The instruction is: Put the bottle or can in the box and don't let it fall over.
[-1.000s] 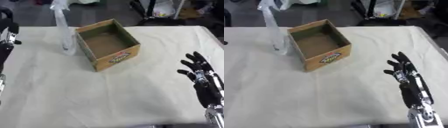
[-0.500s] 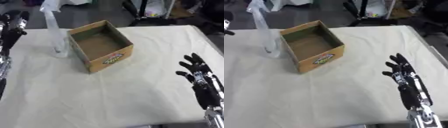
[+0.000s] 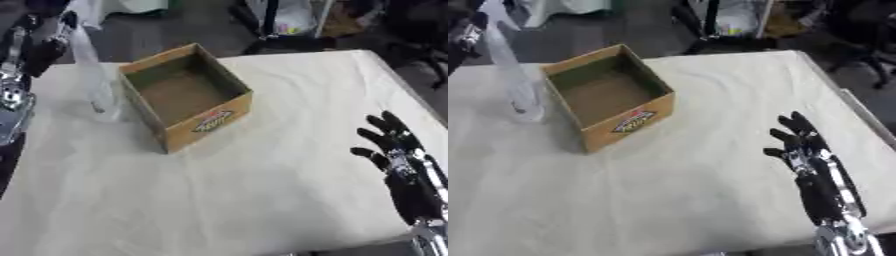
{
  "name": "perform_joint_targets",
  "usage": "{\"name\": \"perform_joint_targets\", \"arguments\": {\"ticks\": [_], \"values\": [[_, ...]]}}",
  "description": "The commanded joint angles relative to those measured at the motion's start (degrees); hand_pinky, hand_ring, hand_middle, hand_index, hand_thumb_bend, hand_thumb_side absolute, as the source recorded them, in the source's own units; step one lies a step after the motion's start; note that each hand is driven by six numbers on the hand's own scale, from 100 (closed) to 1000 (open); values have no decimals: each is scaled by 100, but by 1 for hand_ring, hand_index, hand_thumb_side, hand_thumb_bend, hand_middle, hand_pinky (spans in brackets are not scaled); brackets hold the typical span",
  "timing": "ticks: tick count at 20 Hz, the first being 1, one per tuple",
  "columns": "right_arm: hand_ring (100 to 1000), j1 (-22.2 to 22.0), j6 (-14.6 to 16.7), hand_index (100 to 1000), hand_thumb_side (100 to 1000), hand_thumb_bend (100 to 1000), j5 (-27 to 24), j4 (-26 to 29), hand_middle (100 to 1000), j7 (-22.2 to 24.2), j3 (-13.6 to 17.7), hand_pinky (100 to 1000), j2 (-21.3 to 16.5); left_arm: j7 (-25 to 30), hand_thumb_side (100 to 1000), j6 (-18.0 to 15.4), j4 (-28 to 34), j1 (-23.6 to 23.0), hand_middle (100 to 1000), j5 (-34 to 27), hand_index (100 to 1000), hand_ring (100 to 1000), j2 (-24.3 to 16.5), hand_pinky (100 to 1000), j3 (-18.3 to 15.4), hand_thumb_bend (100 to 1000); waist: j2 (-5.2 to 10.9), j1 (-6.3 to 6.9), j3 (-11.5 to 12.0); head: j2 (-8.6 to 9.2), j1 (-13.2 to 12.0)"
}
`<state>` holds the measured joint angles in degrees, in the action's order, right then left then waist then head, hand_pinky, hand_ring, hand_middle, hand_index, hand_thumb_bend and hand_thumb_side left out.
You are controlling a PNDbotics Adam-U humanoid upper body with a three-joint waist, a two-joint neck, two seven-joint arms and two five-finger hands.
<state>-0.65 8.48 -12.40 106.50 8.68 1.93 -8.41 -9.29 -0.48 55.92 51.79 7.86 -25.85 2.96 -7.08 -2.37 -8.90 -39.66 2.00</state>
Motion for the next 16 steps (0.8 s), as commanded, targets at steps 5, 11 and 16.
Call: {"name": "perform_joint_targets", "arguments": {"ticks": [5,11,16], "values": [[903,77,11,1000,532,100,-65,61,928,62,-33,734,-144,-263,652,-35,-374,441,909,317,850,1000,-243,579,-39,449,9,26,-146,155,-158],[903,101,10,1000,533,100,-74,62,927,87,-54,734,-155,-466,652,-32,-606,566,909,409,850,1000,-288,577,-101,445,-28,43,-252,222,-181],[903,105,14,1000,534,100,-79,60,928,91,-58,734,-164,-530,654,-42,-764,609,906,428,850,1000,-334,573,-132,444,-55,40,-318,265,-178]]}}
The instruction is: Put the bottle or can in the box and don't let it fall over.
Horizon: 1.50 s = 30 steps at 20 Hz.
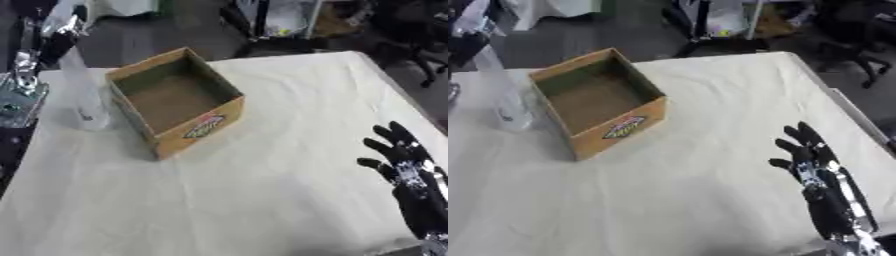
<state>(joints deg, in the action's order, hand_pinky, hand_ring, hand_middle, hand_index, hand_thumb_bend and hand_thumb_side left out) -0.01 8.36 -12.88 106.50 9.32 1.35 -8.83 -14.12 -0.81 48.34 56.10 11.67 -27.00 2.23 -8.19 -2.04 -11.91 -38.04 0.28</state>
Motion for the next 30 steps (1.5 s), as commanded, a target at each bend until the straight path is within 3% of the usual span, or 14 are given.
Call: {"name": "perform_joint_targets", "arguments": {"ticks": [1,6,10,12,16,19,25,30], "values": [[903,44,26,1000,534,100,-31,60,928,28,-2,734,-121,-40,656,-23,-29,184,904,49,850,1000,-229,572,-62,443,51,6,-30,112,-8],[903,54,33,1000,535,100,-35,60,928,30,-5,734,-125,64,652,-95,-140,237,900,137,854,1000,-262,571,-58,432,32,-7,-96,165,-3],[903,52,35,1000,536,100,-42,57,928,31,-7,734,-125,297,608,-214,-136,261,893,179,850,1000,-252,566,-38,372,26,-18,-116,180,-3],[902,53,33,1000,539,100,-45,56,927,34,-10,734,-124,390,531,-264,-129,265,870,175,837,1000,-245,552,-34,290,26,-22,-121,186,5],[902,49,34,1000,539,100,-46,55,927,27,-7,734,-121,503,422,-329,-132,266,835,177,813,991,-241,519,-28,233,29,-24,-130,195,2],[902,45,32,1000,540,100,-47,55,927,27,-9,735,-119,551,287,-381,-121,267,812,194,794,967,-239,487,-27,100,30,-24,-135,194,6],[902,41,32,1000,539,100,-44,55,927,34,-12,735,-115,567,133,-508,-102,269,730,114,725,898,-216,408,-31,100,32,-25,-141,195,10],[902,39,33,1000,540,100,-43,53,927,34,-12,735,-110,375,287,-665,-46,267,573,-92,607,783,-201,288,-30,100,36,-28,-149,195,14]]}}
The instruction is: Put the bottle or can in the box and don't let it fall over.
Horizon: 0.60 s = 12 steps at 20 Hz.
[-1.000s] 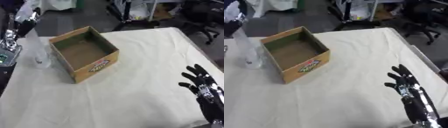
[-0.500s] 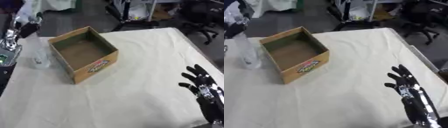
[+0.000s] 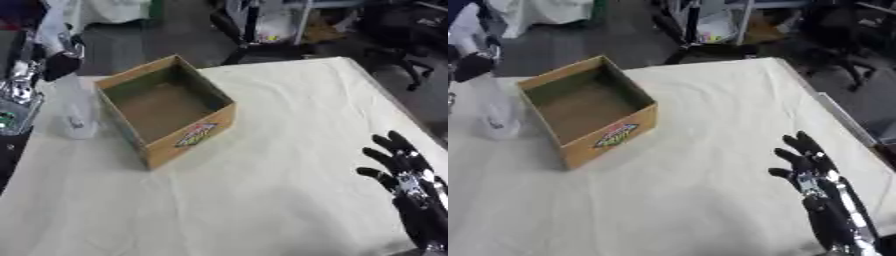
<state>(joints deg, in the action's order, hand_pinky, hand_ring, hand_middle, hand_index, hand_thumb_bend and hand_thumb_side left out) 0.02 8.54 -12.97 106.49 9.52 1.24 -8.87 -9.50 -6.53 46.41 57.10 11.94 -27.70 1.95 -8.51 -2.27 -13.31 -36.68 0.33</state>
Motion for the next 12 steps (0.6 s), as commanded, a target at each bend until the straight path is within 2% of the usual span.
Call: {"name": "perform_joint_targets", "arguments": {"ticks": [1,3,4,5,12], "values": [[902,36,14,1000,540,100,-34,53,927,14,-2,735,-105,-123,305,-121,167,162,551,-184,590,766,-131,271,1,100,68,-5,-9,56,11],[902,36,13,1000,540,100,-34,54,927,15,-3,735,-102,-166,326,-162,203,148,531,-343,573,750,-135,253,7,100,69,-3,-9,52,15],[902,36,13,1000,540,100,-33,55,927,14,-1,735,-100,-180,408,-180,227,140,524,-439,567,743,-142,246,9,100,70,-2,-9,51,18],[902,35,13,1000,540,100,-32,55,927,11,2,735,-100,-188,340,-191,251,132,520,-548,564,740,-150,242,9,100,72,-1,-6,48,22],[901,32,12,1000,541,100,-23,52,927,5,5,736,-97,-171,361,-211,576,117,493,-1121,544,707,-236,221,58,100,98,5,31,38,43]]}}
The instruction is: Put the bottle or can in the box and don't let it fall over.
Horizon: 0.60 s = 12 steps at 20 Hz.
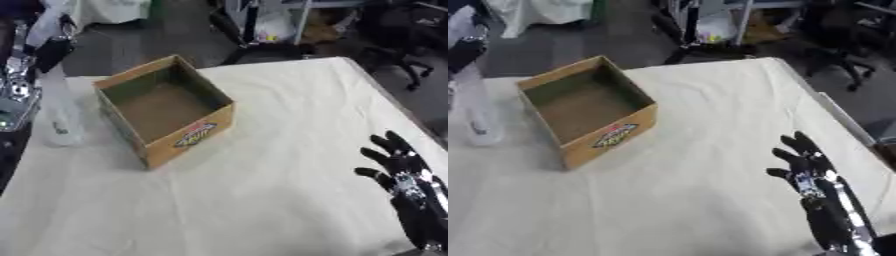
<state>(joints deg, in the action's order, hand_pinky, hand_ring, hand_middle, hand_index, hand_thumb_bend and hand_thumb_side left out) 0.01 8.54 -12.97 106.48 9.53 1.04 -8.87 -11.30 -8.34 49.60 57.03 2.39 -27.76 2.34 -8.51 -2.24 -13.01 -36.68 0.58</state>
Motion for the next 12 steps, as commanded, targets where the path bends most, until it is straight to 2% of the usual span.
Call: {"name": "perform_joint_targets", "arguments": {"ticks": [1,8,12], "values": [[901,31,12,1000,541,100,-21,52,927,3,26,736,-97,18,362,-31,326,131,492,-234,543,705,-239,222,28,100,102,2,6,39,21],[902,27,13,1000,542,100,-19,49,927,9,16,736,-103,135,374,-31,939,248,477,-875,536,680,-204,231,157,100,135,-8,20,29,33],[902,26,12,1000,542,100,-21,45,927,18,2,736,-105,400,379,8,1386,366,475,-1298,535,671,-115,235,381,100,148,-12,5,24,16]]}}
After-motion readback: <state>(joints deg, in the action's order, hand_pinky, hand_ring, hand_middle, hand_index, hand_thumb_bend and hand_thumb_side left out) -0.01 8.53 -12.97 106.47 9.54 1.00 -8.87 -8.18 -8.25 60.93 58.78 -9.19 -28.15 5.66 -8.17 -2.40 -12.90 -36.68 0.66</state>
